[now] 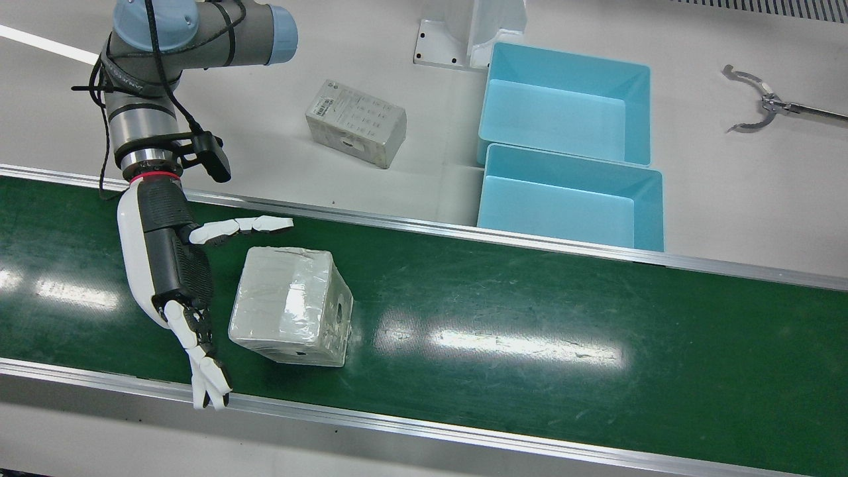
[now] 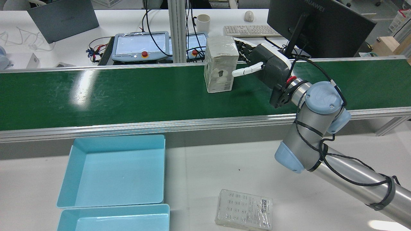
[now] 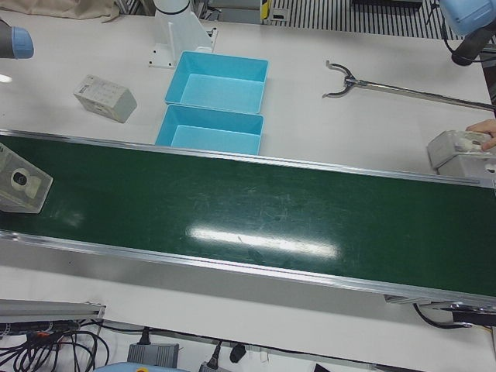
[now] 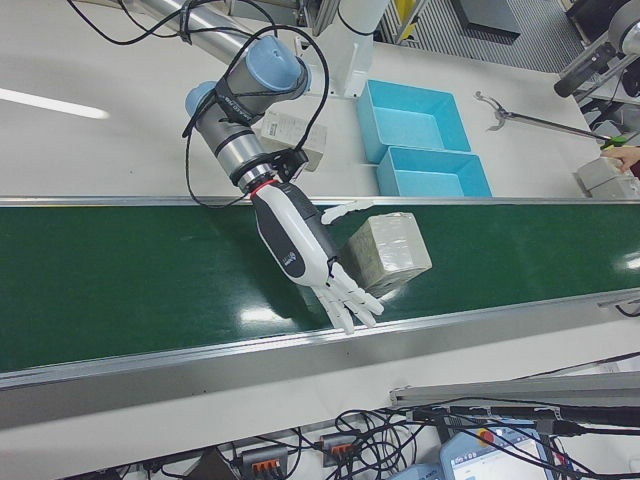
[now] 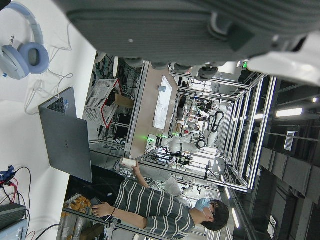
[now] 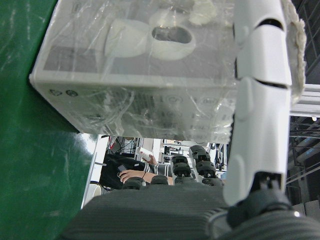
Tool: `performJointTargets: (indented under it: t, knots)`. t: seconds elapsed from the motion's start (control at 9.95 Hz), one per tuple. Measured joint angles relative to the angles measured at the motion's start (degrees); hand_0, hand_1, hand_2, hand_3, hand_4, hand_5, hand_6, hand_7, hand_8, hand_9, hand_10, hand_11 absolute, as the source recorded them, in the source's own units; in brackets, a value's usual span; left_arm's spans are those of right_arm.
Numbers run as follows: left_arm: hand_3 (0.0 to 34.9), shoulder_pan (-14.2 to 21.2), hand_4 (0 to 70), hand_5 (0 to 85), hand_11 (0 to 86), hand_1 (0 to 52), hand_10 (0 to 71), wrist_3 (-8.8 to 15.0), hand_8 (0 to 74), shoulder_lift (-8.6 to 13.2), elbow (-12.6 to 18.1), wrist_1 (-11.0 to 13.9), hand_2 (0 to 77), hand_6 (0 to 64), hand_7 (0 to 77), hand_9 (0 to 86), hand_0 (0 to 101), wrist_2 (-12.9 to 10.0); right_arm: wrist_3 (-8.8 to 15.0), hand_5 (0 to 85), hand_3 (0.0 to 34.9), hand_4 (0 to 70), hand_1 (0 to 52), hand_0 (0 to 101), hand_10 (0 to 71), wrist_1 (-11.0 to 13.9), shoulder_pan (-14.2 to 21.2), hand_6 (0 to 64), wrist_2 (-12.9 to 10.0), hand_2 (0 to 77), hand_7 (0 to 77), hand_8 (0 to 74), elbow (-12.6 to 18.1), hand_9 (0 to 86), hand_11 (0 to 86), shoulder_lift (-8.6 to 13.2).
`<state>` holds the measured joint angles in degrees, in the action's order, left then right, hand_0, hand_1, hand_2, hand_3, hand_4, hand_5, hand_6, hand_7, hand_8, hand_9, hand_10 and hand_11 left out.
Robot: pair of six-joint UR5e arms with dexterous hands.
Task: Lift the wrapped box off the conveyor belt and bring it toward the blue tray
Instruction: 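Close the right hand fingers around the wrapped white box on the belt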
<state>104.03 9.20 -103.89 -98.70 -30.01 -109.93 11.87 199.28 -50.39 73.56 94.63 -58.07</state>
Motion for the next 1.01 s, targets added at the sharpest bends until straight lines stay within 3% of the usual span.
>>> performJointTargets:
  t: [0.4, 0.5, 0.6, 0.7, 0.8, 0.9, 1.01]
  knots:
    - [0.0, 0.00, 0.0, 1.1, 0.0, 0.0, 0.0, 0.00, 0.0, 0.00, 0.00, 0.00, 0.5, 0.0, 0.0, 0.0, 0, 0.00, -0.22, 9.3, 0.4, 9.3, 14.2, 48, 0.5, -0.06, 0.14, 0.0, -2.00, 11.4, 3.8, 1.6, -0.19, 1.1, 1.1, 0.12]
    - [0.0, 0.00, 0.0, 1.1, 0.0, 0.0, 0.0, 0.00, 0.0, 0.00, 0.00, 0.00, 0.5, 0.0, 0.0, 0.0, 0, 0.00, -0.33, 9.3, 0.2, 10.4, 12.0, 48, 0.5, -0.06, 0.17, 0.0, -2.45, 12.5, 5.5, 0.0, -0.13, 1.1, 1.1, 0.13]
    - [0.0, 0.00, 0.0, 1.1, 0.0, 0.0, 0.0, 0.00, 0.0, 0.00, 0.00, 0.00, 0.5, 0.0, 0.0, 0.0, 0, 0.00, -0.38, 14.2, 0.3, 10.4, 9.8, 46, 0.5, -0.08, 0.18, 3.8, -2.69, 10.9, 10.4, 1.6, -0.07, 1.1, 1.1, 0.14]
    - [0.0, 0.00, 0.0, 1.1, 0.0, 0.0, 0.0, 0.00, 0.0, 0.00, 0.00, 0.00, 1.1, 0.0, 0.0, 0.0, 0, 0.00, -0.41, 23.5, 0.4, 14.2, 6.0, 43, 3.8, -0.08, 0.20, 11.4, -2.80, 12.0, 17.5, 8.7, 0.04, 1.1, 1.1, 0.13]
    - [0.0, 0.00, 0.0, 1.1, 0.0, 0.0, 0.0, 0.00, 0.0, 0.00, 0.00, 0.00, 1.1, 0.0, 0.0, 0.0, 0, 0.00, -0.43, 46.9, 0.5, 16.4, 2.7, 42, 18.0, -0.06, 0.20, 25.1, -2.85, 16.9, 31.6, 26.2, 0.21, 14.7, 1.6, 0.10]
    - [0.0, 0.00, 0.0, 1.1, 0.0, 0.0, 0.0, 0.00, 0.0, 0.00, 0.00, 0.00, 1.1, 0.0, 0.0, 0.0, 0, 0.00, -0.44, 46.9, 0.5, 16.4, 2.2, 42, 18.0, -0.03, 0.20, 31.1, -2.88, 17.5, 37.1, 26.2, 0.39, 14.7, 1.6, 0.08]
    - [0.0, 0.00, 0.0, 1.1, 0.0, 0.0, 0.0, 0.00, 0.0, 0.00, 0.00, 0.00, 1.1, 0.0, 0.0, 0.0, 0, 0.00, -0.47, 46.9, 0.5, 16.4, 2.2, 42, 18.0, 0.04, 0.20, 31.1, -2.89, 17.5, 37.1, 26.2, 0.67, 14.7, 1.6, 0.07]
